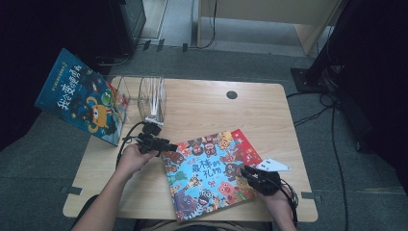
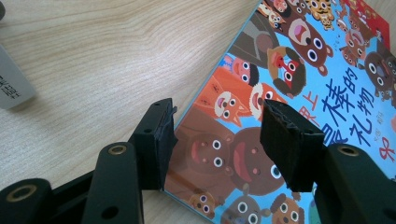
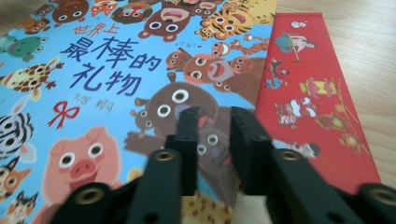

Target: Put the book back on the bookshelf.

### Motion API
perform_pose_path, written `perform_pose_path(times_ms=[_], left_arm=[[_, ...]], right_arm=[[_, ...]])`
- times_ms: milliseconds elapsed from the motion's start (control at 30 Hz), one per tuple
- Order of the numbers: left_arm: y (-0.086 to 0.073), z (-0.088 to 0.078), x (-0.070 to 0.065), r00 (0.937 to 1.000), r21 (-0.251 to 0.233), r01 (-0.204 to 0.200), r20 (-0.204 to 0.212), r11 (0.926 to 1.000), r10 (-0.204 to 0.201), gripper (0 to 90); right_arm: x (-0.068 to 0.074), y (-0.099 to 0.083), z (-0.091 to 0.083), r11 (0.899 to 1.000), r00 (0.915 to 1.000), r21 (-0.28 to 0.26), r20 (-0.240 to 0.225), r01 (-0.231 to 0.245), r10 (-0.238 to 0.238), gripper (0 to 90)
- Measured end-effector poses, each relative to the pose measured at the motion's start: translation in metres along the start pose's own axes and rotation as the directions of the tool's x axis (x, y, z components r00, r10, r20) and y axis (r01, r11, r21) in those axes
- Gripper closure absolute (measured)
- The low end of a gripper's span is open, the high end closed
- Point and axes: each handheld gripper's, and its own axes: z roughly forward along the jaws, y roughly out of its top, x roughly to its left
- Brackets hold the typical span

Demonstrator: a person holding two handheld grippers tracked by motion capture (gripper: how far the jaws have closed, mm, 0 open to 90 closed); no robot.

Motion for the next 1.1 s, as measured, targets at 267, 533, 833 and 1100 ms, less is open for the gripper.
perform_pose_path(times_ms=[267, 533, 833, 1100], left_arm=[[0.001, 0.002, -0.003, 0.9999, 0.007, -0.015, 0.004, 0.9999, 0.015, 44.3], [0.002, 0.004, -0.007, 0.9996, 0.017, -0.026, 0.01, 0.9995, 0.026, 43.5], [0.005, 0.007, -0.007, 0.9994, 0.021, -0.024, 0.025, 0.9995, 0.023, 43.0], [0.005, 0.007, -0.007, 0.9993, 0.024, -0.022, 0.031, 0.9995, 0.021, 43.1]], right_arm=[[0.002, -0.015, -0.016, 1.0, 1.0, 0.005, 0.006, 0.004, -0.004, 37.1], [0.005, -0.023, -0.024, 1.0, 0.9996, 0.003, 0.025, -0.01, 0.01, 26.7], [0.014, -0.033, -0.027, 0.999, 0.9999, 0.046, -0.006, -0.009, 0.009, 23.9], [0.02, -0.037, -0.021, 0.995, 0.9985, 0.097, -0.054, 0.01, -0.005, 21.2]])
